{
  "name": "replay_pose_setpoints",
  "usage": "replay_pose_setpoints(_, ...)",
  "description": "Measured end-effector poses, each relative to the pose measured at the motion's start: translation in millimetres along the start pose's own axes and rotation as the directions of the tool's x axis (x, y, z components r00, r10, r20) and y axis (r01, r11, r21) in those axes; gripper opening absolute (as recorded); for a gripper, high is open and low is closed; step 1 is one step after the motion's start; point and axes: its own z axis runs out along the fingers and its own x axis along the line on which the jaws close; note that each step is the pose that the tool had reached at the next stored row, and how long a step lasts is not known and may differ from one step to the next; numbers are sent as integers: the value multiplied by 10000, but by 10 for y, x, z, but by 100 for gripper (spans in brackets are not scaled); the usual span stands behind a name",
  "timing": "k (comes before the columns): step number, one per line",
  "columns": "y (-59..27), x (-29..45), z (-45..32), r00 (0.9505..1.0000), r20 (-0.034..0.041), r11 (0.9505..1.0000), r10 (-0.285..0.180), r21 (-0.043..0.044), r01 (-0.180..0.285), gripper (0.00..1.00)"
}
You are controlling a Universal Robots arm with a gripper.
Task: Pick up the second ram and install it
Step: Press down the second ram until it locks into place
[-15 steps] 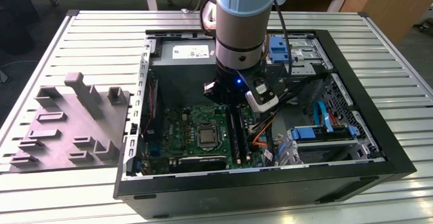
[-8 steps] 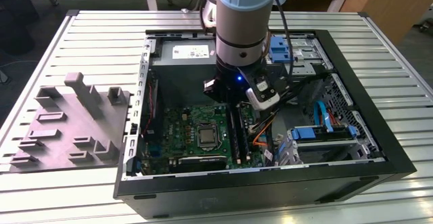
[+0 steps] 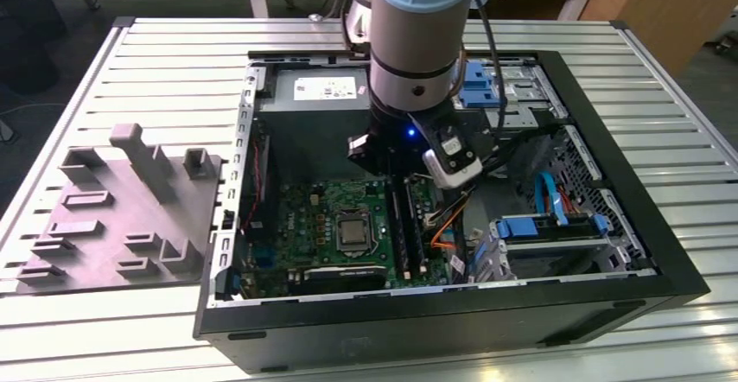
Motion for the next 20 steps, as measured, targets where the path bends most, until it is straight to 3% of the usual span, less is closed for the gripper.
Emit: replay_pose_setpoints(20,-523,-17,-34,10000,1,10000,13,2,-13,10)
